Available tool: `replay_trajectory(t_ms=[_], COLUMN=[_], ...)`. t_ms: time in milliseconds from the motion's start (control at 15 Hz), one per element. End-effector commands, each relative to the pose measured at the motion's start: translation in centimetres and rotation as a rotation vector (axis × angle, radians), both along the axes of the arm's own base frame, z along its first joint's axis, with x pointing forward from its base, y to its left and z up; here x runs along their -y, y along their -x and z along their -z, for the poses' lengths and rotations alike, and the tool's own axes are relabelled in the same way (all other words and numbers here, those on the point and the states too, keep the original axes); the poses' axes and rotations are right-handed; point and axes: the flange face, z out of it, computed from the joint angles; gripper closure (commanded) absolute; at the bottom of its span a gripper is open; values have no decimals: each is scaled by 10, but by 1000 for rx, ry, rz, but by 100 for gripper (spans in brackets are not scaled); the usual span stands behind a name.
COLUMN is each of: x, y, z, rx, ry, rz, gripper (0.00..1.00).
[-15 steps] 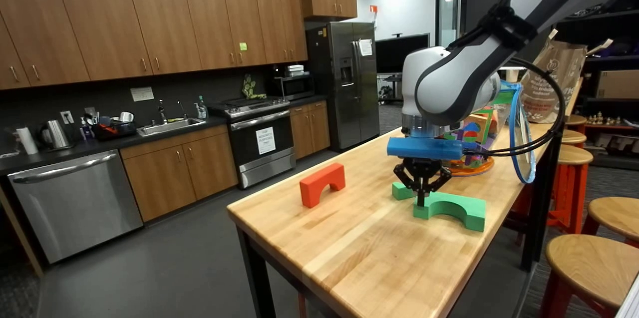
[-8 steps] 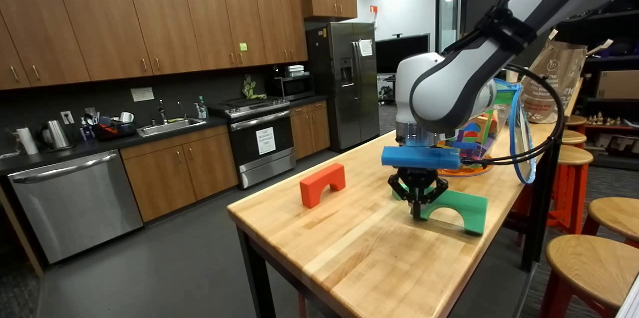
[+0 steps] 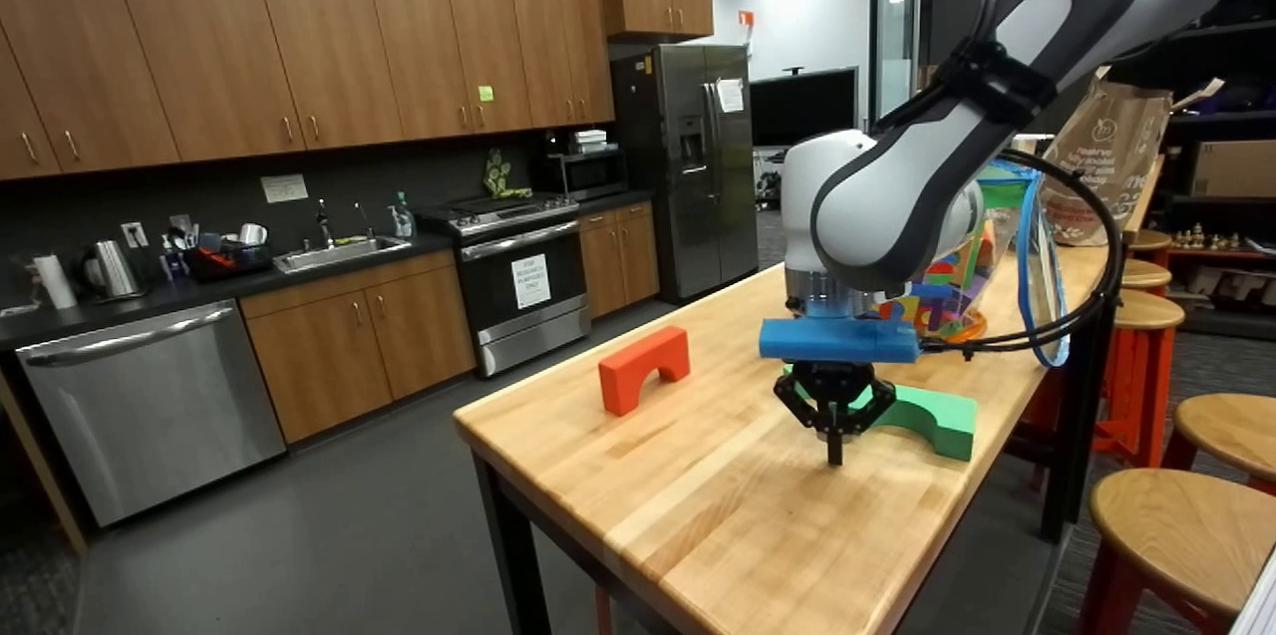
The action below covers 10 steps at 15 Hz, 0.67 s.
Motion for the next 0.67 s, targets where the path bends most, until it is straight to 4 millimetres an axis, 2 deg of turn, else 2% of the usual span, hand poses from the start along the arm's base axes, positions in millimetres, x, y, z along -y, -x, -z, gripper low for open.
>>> replay_trajectory(t_ms=[0, 467, 600], x=[4, 34, 46], y=[0, 7, 13], z=[-8, -23, -26], rx=[35, 77, 91], ry=[-12, -12, -16], rz=[8, 96, 135], gripper=[100, 100, 73])
